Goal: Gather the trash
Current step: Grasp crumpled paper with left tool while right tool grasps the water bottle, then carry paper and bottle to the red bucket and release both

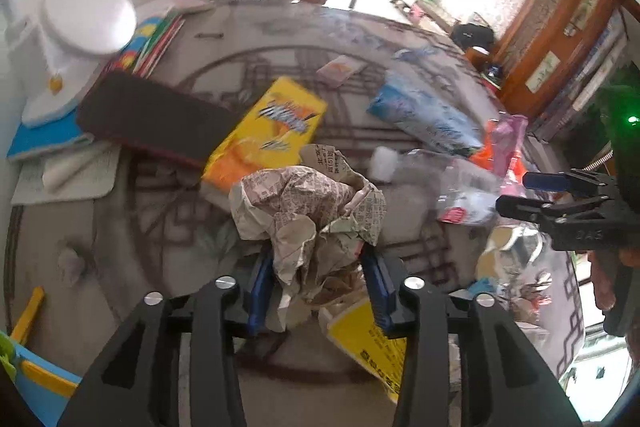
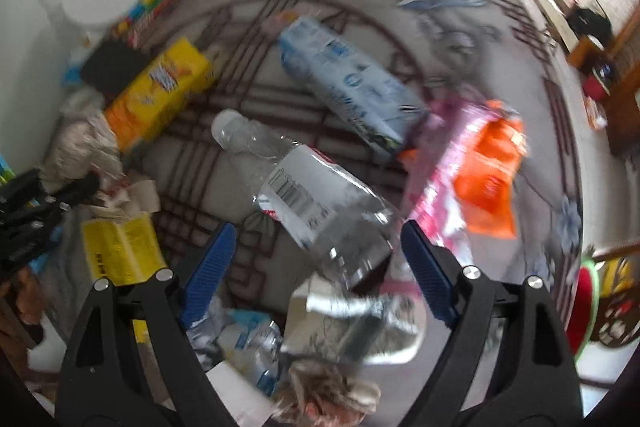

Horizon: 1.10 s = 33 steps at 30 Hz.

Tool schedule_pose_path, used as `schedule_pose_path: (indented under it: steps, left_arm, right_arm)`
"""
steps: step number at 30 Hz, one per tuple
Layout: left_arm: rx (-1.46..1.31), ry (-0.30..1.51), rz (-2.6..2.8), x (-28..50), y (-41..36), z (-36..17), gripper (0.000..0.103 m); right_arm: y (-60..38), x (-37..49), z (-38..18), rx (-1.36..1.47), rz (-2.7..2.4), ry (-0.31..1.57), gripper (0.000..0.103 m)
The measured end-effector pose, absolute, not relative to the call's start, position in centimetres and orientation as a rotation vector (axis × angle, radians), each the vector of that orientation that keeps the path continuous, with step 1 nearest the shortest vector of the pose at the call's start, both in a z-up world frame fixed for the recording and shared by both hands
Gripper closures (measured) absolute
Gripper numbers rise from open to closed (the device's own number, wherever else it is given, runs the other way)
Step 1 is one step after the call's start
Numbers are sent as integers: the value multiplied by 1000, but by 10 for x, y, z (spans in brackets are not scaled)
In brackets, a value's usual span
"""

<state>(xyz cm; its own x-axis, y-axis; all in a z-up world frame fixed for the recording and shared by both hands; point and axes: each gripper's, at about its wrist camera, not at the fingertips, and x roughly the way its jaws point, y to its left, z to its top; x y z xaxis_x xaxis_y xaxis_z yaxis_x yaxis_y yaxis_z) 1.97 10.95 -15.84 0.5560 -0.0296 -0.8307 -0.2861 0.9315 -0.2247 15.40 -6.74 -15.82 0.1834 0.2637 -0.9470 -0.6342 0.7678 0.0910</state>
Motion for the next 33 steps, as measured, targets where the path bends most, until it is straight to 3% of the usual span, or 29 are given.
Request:
schedule_pose_path:
  steps: [7,12,18,20,22,23,25,33]
  left_arm:
    - [-408,990,236,15,141,-176,37]
    - [-422,998,252,18,150,-185,25]
    - [-413,1024,233,27,147,-194,24]
    - [-406,1038,229,28,144,-197,28]
    - [-400,1043,232,28,143,-199,52]
    - [-393,1045,238,27,142,-198,55]
    - [-397,1037,240,24,143,-195,63]
    - [-369,897,249,16,132,-146,64]
  right_arm:
    - [-47,164,-185,-505,641,1296,20]
    - [-45,157,-184,-466,730,1350,23]
    - [-38,163,-179,-412,735,1338,17]
    - [-33,163,-186,-423,726,1354,17]
    - [-27,157,-197,-446,720,1363,31]
    - [-25,155,-200,-453,715,1359,45]
    - [-29,151,-195,-404,720,1336,47]
    - [-60,134,-122,-147,749,1171,47]
